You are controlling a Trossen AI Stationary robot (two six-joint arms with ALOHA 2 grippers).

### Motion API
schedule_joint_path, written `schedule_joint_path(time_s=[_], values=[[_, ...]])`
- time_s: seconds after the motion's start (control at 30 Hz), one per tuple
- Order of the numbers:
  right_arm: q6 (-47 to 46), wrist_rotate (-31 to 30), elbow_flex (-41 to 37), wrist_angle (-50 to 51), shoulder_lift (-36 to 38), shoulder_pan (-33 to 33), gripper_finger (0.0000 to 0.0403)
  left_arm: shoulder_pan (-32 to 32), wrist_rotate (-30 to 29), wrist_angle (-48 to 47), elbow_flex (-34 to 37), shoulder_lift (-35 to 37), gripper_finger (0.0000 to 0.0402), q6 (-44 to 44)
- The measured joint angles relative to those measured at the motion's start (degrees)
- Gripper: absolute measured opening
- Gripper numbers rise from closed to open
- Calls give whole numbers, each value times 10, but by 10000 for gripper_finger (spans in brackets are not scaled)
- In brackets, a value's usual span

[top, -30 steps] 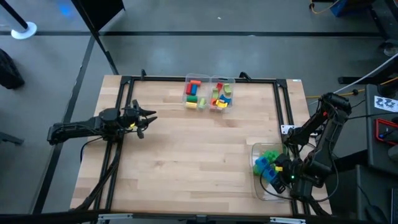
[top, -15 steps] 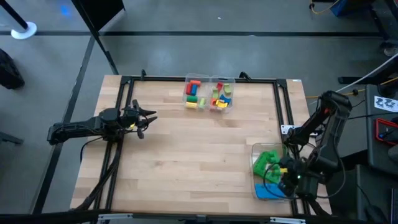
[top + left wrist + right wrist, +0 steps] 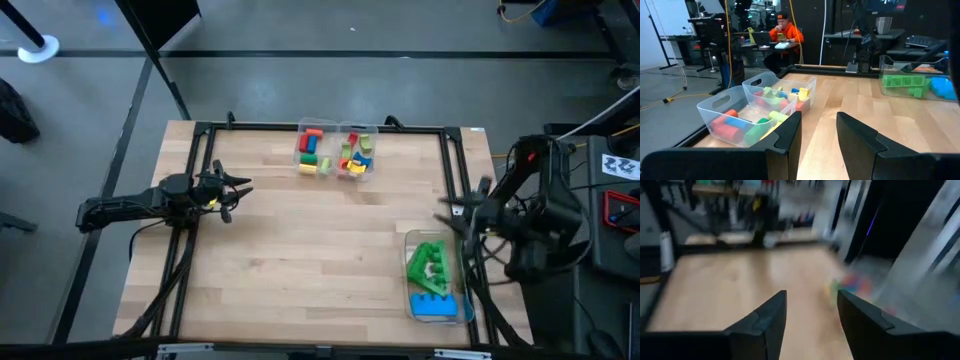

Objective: Sort blocks by size
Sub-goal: Return to Home Position

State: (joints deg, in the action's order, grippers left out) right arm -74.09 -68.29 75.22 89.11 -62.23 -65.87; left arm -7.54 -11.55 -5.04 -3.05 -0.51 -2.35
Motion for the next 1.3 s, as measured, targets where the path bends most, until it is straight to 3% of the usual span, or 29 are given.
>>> schedule_joint_path(time_s=[0.07, 0.13, 0.4, 0.7, 0.87, 1.0, 1.17, 1.3], values=[[70, -62, 0, 9, 19, 6, 177, 0, 0, 0, 0, 0, 109, 0], [100, -87, -7, 8, 41, 25, 177, 0, 0, 0, 0, 0, 109, 0], [96, -93, -117, -29, 138, 124, 177, 0, 0, 0, 0, 0, 109, 0], [125, -101, -271, -187, 194, 189, 177, 0, 0, 0, 0, 0, 109, 0], [241, -85, -330, -341, 190, 237, 177, 0, 0, 0, 0, 0, 109, 0], [424, 2, -368, -519, 184, 315, 177, 0, 0, 0, 0, 0, 109, 0], [696, 245, -422, -781, 180, 466, 177, 0, 0, 0, 0, 0, 109, 0], [761, 386, -433, -836, 182, 584, 177, 0, 0, 0, 0, 0, 109, 0]])
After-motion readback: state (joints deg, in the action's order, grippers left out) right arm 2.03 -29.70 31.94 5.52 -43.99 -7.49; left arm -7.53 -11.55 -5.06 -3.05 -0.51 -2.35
